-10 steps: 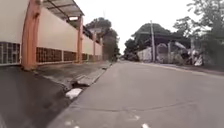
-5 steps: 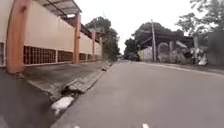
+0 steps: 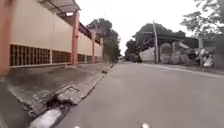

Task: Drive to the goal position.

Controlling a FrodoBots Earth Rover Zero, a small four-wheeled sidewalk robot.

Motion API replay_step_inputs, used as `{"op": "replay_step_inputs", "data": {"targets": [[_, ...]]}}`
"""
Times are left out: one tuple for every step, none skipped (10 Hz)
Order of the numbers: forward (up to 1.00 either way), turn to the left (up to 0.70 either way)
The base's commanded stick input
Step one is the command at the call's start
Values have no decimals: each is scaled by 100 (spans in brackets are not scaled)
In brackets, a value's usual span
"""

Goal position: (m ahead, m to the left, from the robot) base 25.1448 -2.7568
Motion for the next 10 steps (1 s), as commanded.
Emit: {"op": "replay_step_inputs", "data": {"targets": [[100,-10],[100,-10],[100,-10],[100,-10],[100,-10],[100,-10],[100,-10],[100,-10],[100,-10],[100,-10]]}}
